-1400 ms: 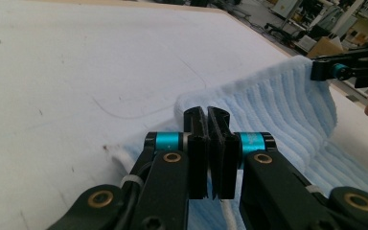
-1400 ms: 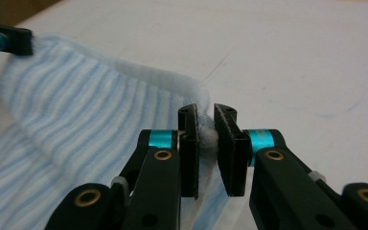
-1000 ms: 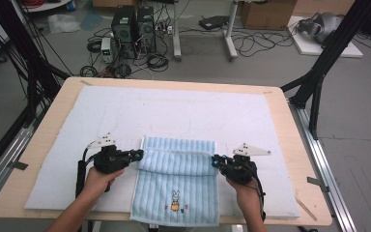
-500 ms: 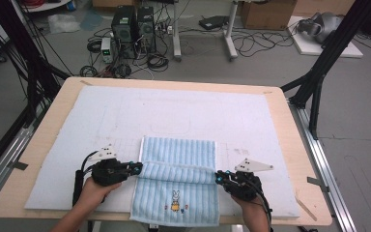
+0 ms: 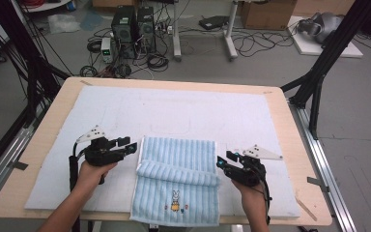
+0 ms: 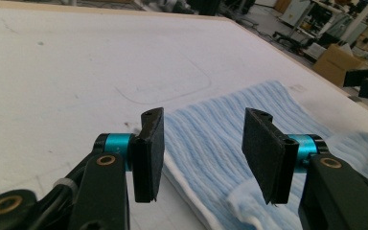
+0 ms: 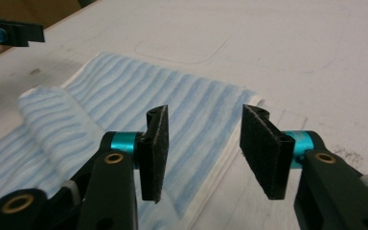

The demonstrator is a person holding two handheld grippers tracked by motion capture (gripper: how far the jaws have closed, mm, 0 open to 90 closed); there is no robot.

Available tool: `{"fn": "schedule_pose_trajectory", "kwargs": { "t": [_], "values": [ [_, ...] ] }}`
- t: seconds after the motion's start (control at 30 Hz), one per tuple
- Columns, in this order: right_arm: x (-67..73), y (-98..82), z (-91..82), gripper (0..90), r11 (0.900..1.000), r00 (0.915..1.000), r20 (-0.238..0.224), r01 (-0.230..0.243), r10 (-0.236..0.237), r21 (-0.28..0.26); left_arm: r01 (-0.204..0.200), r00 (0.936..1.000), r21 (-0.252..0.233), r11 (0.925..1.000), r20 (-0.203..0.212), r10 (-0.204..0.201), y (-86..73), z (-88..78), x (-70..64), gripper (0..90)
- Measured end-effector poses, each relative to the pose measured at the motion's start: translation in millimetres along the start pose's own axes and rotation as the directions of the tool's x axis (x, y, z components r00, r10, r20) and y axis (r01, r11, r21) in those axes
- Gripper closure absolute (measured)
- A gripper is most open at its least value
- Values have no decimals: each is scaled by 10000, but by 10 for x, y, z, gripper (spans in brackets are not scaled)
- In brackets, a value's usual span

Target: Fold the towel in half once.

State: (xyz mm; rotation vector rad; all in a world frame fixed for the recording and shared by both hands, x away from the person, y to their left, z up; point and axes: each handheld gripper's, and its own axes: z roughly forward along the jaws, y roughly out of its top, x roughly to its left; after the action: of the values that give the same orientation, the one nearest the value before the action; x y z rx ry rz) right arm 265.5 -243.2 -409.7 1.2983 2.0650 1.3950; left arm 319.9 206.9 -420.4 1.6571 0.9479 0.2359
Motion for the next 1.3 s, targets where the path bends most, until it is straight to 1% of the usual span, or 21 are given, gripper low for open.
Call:
{"fn": "schedule_pose_trajectory", "kwargs": {
  "t": [0.07, 0.3, 0.43, 0.53, 0.57, 0.63, 0.7, 0.77, 0.83, 0.87, 0.93, 0.97, 1.0, 1.03, 1.07, 1.1, 1.13, 1.17, 1.23, 1.27, 1.3],
  "values": [
    [-25, 17, 71, 511, 9999, 10000, 73, -32, 31, 124, 36, 10000, -60, 10000, -85, -37, 28, 24, 26, 501],
    [-122, 12, 220, 513, 9961, 9975, 538, 423, -466, 781, 39, 9992, 81, 10000, -402, -35, 20, 138, 89, 501],
    [-249, 21, 234, 524, 9962, 9968, 737, 259, -321, 837, 91, 9984, 632, 9980, -555, -56, -28, 240, 138, 501],
    [-332, 31, 261, 531, 9958, 9967, 778, 158, -229, 901, -237, 9977, 1046, 9942, -612, 302, -70, 311, 146, 505],
    [-352, 34, 281, 531, 9954, 9971, 738, 139, -209, 944, -338, 9974, 1032, 9941, -605, 402, -71, 327, 153, 508],
    [-374, 40, 338, 541, 9935, 9979, 617, 114, -185, 1133, -256, 9974, 989, 9948, -642, 321, -58, 356, 170, 510],
    [-371, 47, 417, 562, 9898, 9987, 443, 182, -247, 1411, -163, 9984, 1002, 9948, -519, 215, -59, 400, 172, 515],
    [-347, 61, 516, 586, 9851, 9989, 63, 451, -468, 1661, -140, 9990, 1332, 9910, -400, 195, -69, 465, 157, 524],
    [-309, 80, 605, 603, 9813, 9979, -318, 620, -572, 1822, -350, 9977, 1850, 9821, -514, 452, -80, 541, 132, 524],
    [-287, 90, 651, 609, 9778, 9967, -413, 763, -695, 1953, -394, 9970, 1957, 9799, -571, 515, -89, 566, 129, 522],
    [-283, 91, 709, 649, 9703, 9950, -354, 986, -930, 2211, -331, 9952, 2388, 9705, -814, 539, -87, 620, 129, 525],
    [-303, 82, 737, 689, 9670, 9950, -335, 990, -937, 2347, -381, 9946, 2496, 9676, -836, 607, -88, 630, 120, 561],
    [-332, 68, 759, 724, 9644, 9959, -429, 880, -797, 2495, -424, 9939, 2513, 9670, -878, 664, -90, 636, 110, 641],
    [-347, 70, 758, 769, 9662, 9964, -455, 802, -712, 2448, -543, 9931, 2597, 9642, -864, 792, -89, 638, 103, 711],
    [-356, 75, 752, 807, 9667, 9959, -466, 869, -779, 2407, -527, 9926, 2558, 9653, -923, 786, -92, 644, 96, 803],
    [-354, 76, 750, 826, 9672, 9958, -454, 885, -800, 2379, -546, 9924, 2554, 9653, -931, 807, -90, 644, 95, 853],
    [-346, 79, 750, 848, 9669, 9949, -466, 976, -890, 2356, -539, 9925, 2457, 9678, -929, 789, -84, 640, 98, 868],
    [-325, 87, 750, 856, 9670, 9926, -317, 1210, -1168, 2243, -521, 9923, 2261, 9727, -983, 760, -75, 635, 104, 871],
    [-304, 109, 762, 864, 9684, 9899, -108, 1404, -1412, 2061, -430, 9913, 1860, 9816, -1145, 652, -59, 634, 127, 873],
    [-297, 127, 770, 865, 9689, 9890, 37, 1442, -1480, 2012, -295, 9912, 1736, 9844, -1221, 513, -55, 638, 140, 874],
    [-298, 143, 780, 865, 9716, 9881, 238, 1446, -1517, 1873, -189, 9906, 1761, 9842, -1304, 423, -57, 644, 148, 873]
  ]
}}
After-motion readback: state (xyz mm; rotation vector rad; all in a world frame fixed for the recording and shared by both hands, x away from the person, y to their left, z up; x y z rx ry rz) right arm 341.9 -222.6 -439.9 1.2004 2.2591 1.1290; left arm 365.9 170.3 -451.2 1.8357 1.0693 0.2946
